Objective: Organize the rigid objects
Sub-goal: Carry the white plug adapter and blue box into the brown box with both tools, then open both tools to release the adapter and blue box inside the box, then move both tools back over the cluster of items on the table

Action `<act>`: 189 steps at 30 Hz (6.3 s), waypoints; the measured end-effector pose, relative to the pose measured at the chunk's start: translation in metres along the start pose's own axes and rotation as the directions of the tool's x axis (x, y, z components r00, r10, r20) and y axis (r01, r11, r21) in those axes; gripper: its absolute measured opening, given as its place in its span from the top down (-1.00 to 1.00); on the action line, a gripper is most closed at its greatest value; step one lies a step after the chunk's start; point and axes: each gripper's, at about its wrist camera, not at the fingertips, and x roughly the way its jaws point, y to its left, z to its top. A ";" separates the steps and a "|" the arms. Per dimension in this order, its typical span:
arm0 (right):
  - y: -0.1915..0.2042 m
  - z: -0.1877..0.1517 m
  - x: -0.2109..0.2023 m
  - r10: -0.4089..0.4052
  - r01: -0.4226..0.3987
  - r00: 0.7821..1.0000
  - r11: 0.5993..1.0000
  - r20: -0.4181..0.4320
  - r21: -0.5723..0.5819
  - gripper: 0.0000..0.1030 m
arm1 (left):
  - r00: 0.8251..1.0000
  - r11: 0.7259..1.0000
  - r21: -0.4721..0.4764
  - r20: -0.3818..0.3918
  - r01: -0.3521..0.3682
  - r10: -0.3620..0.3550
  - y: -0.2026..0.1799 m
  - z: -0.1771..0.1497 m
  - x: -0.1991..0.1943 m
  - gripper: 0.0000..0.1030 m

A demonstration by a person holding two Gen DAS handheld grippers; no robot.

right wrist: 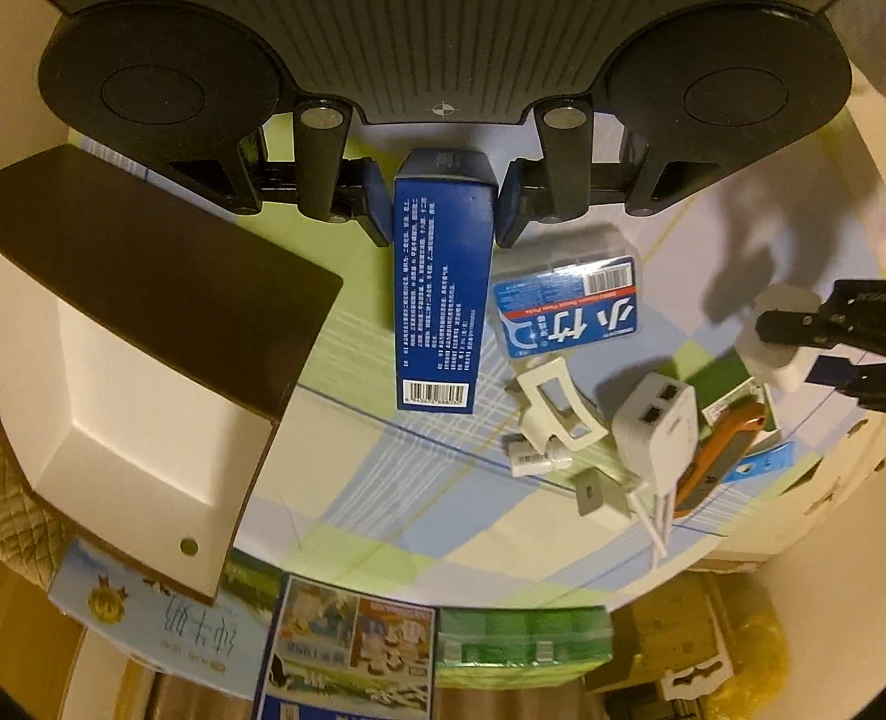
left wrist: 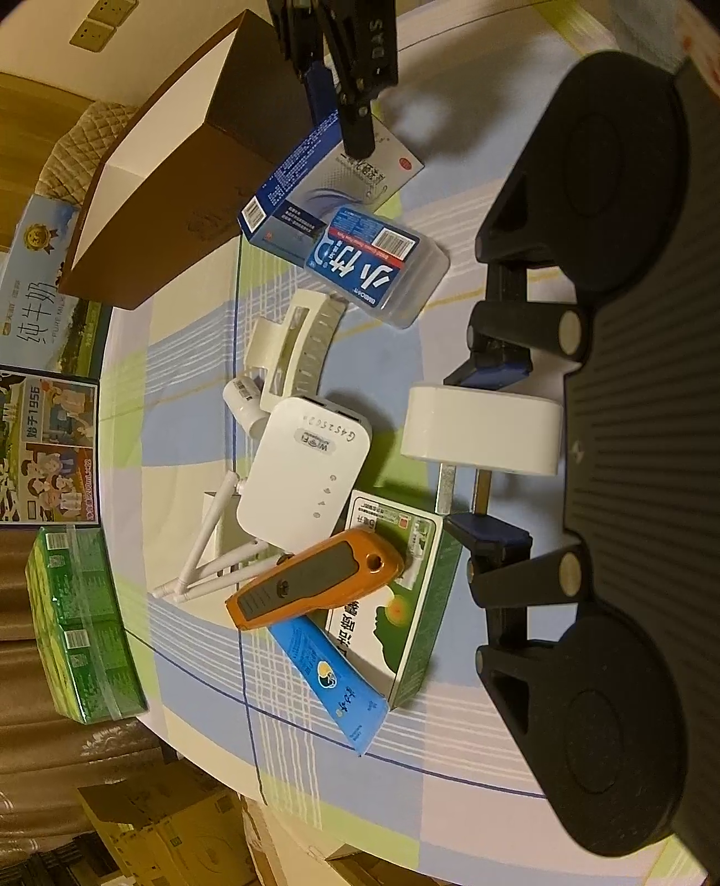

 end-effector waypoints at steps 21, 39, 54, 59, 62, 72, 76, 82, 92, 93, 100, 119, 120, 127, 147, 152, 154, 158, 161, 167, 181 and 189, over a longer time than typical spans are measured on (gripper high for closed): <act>0.006 0.012 0.014 -0.086 0.086 0.996 0.995 -0.009 0.059 0.31 | 0.999 0.999 0.039 0.028 0.032 -0.033 0.017 0.001 -0.019 0.20; 0.042 -0.009 -0.102 -0.181 0.141 0.975 0.951 0.126 0.274 0.31 | 0.967 0.951 0.248 0.128 0.183 -0.220 -0.019 0.040 -0.064 0.20; -0.053 0.008 -0.145 -0.283 0.190 0.934 0.910 0.217 0.368 0.31 | 0.943 0.918 0.329 0.172 0.219 -0.286 -0.124 0.128 -0.042 0.20; -0.105 0.020 -0.144 -0.287 0.190 0.930 0.911 0.231 0.367 0.31 | 0.940 0.917 0.330 0.172 0.225 -0.293 -0.171 0.164 -0.019 0.20; -0.138 0.029 -0.138 -0.290 0.195 0.930 0.911 0.226 0.364 0.31 | 0.944 0.920 0.323 0.164 0.221 -0.285 -0.195 0.184 -0.001 0.20; -0.215 0.033 -0.094 -0.281 0.212 0.950 0.901 0.137 0.380 0.31 | 0.973 0.933 0.306 0.063 0.191 -0.220 -0.256 0.210 0.070 0.20; -0.224 0.031 -0.069 -0.254 0.207 0.963 0.910 0.087 0.360 0.31 | 0.981 0.937 0.297 0.013 0.183 -0.196 -0.266 0.208 0.095 0.20; -0.227 0.032 -0.041 -0.256 0.234 0.966 0.920 0.029 0.315 0.31 | 0.986 0.936 0.307 -0.048 0.169 -0.162 -0.275 0.207 0.119 0.20; -0.230 0.033 -0.020 -0.309 0.304 0.951 0.918 -0.022 0.253 0.29 | 0.987 0.929 0.337 -0.088 0.154 -0.132 -0.282 0.204 0.139 0.19; -0.230 0.033 -0.020 -0.308 0.302 0.951 0.921 -0.018 0.246 0.19 | 0.987 0.929 0.336 -0.090 0.157 -0.134 -0.282 0.204 0.139 0.19; -0.233 0.034 -0.028 -0.290 0.272 0.957 0.921 0.026 0.279 -0.29 | 0.984 0.924 0.342 -0.099 0.171 -0.146 -0.284 0.203 0.141 0.19; -0.231 0.022 -0.040 -0.232 0.208 0.972 0.927 0.041 0.312 -0.33 | 0.984 0.926 0.332 -0.056 0.179 -0.170 -0.277 0.202 0.115 -0.13; -0.230 0.022 -0.040 -0.231 0.206 0.972 0.928 0.043 0.312 -0.33 | 0.984 0.927 0.331 -0.054 0.177 -0.169 -0.277 0.202 0.113 -0.13; -0.228 0.019 -0.045 -0.220 0.191 0.974 0.933 0.062 0.305 -0.33 | 0.987 0.934 0.317 -0.038 0.163 -0.159 -0.276 0.200 0.101 -0.13; -0.199 -0.001 -0.103 -0.217 0.133 0.958 0.915 0.187 0.382 -0.33 | 0.986 0.968 0.192 0.008 0.160 -0.164 -0.220 0.164 0.022 -0.27; -0.169 -0.010 -0.112 -0.195 0.108 0.961 0.916 0.195 0.386 -0.33 | 0.983 0.968 0.178 -0.004 0.179 -0.181 -0.196 0.142 0.006 -0.28; -0.153 -0.013 -0.113 -0.176 0.090 0.965 0.919 0.196 0.384 -0.33 | 0.983 0.968 0.172 -0.006 0.181 -0.183 -0.184 0.132 0.000 -0.28; -0.124 -0.017 -0.109 -0.133 0.053 0.974 0.922 0.183 0.385 -0.33 | 0.984 0.972 0.154 -0.017 0.180 -0.179 -0.158 0.114 -0.014 -0.28; -0.102 -0.018 -0.101 -0.092 0.024 0.982 0.925 0.163 0.380 -0.33 | 0.986 0.979 0.124 -0.027 0.164 -0.162 -0.133 0.102 -0.024 -0.28; -0.051 -0.013 -0.078 -0.002 -0.044 0.991 0.939 0.134 0.340 -0.33 | 0.993 0.993 0.048 -0.042 0.110 -0.108 -0.077 0.080 -0.040 -0.28; 0.051 0.031 -0.031 0.162 -0.184 0.979 0.962 0.121 0.202 -0.33 | 0.999 0.995 -0.092 -0.030 -0.038 0.036 0.034 0.045 -0.066 -0.28; 0.101 0.056 -0.002 0.222 -0.236 0.969 0.960 0.108 0.152 -0.33 | 0.997 0.991 -0.110 -0.023 -0.077 0.075 0.075 0.038 -0.063 -0.28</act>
